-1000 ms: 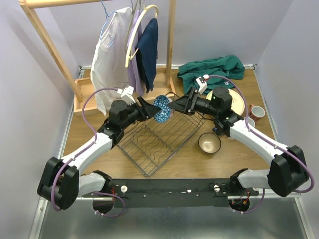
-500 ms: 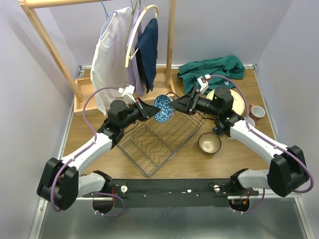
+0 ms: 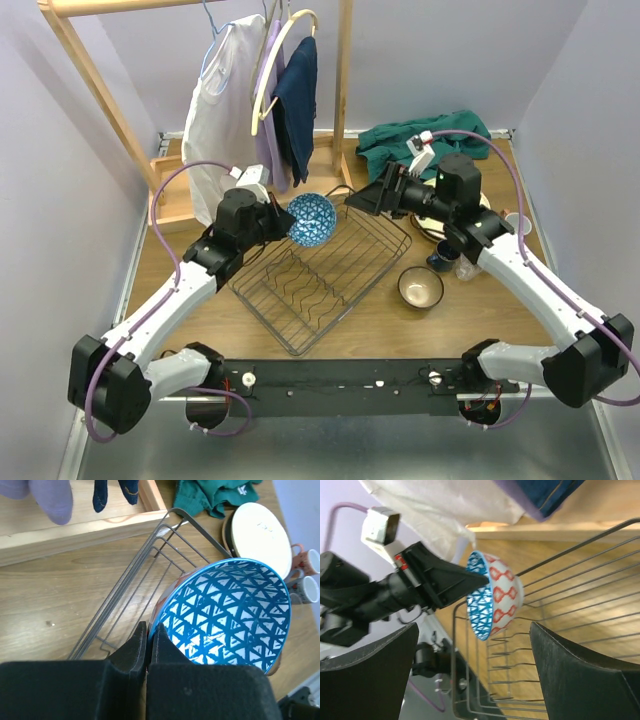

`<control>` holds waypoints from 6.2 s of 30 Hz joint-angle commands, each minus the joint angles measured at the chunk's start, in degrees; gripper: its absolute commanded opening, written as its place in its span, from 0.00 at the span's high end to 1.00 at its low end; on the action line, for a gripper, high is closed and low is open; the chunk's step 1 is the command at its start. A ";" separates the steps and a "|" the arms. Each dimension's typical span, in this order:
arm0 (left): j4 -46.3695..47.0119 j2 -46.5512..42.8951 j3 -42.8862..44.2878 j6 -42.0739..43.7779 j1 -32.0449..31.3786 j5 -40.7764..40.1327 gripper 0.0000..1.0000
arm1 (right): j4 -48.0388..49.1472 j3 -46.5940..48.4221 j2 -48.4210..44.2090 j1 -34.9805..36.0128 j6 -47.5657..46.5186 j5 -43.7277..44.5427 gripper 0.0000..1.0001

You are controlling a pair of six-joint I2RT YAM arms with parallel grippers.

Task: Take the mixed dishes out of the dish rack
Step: Place the bowl at the center of the board, then reset both arms

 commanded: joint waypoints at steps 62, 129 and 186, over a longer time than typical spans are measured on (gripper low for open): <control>-16.95 0.92 18.48 12.26 -6.27 -19.83 0.02 | -56.91 14.38 0.74 2.58 -10.44 37.87 0.99; -23.80 -7.78 17.15 11.65 8.93 -10.43 0.01 | -33.29 2.85 -4.29 -3.75 -4.71 47.90 0.00; -48.51 -58.76 11.53 14.46 8.59 -34.60 0.01 | -50.77 5.68 -57.97 -26.60 -16.50 35.94 0.00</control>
